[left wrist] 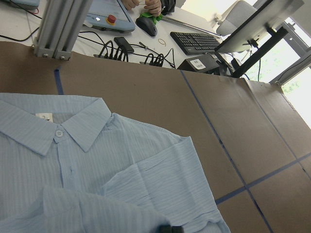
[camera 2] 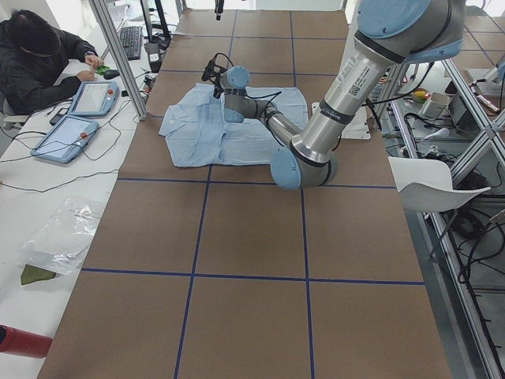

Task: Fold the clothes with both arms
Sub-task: 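Fold the held sleeve across the shirt front with the left gripper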

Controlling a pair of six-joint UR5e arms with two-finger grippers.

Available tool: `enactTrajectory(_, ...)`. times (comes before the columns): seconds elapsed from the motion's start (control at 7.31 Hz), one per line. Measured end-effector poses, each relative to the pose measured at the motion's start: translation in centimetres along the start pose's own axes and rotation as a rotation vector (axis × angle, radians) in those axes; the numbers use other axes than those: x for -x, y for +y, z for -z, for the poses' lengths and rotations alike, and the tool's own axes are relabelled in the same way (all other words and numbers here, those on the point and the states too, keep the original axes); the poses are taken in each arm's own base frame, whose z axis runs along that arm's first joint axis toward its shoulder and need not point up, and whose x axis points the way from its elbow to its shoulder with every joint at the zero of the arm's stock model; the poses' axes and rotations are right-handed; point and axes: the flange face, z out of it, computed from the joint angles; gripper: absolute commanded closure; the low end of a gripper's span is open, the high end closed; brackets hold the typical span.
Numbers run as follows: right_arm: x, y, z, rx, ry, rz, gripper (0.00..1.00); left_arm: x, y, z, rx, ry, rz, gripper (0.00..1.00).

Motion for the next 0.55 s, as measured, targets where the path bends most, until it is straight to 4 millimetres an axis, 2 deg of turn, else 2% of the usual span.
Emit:
enactTrajectory(0.27, 0.0, 0.0, 0.0, 0.000, 0.000, 0.000, 0.00, -2.2, 3.4, -2.2, 0.020, 0.017, -0.003, 1.00)
enactTrajectory(0.41, 0.0, 0.0, 0.0, 0.000, 0.001, 0.000, 0.00, -2.9, 5.0, -3.3, 0.027, 0.015, -0.001, 0.59)
enactTrajectory(0.55, 0.0, 0.0, 0.0, 0.000, 0.001, -0.001, 0.00, -3.3, 6.2, -4.9, 0.032, 0.002, 0.004, 0.26)
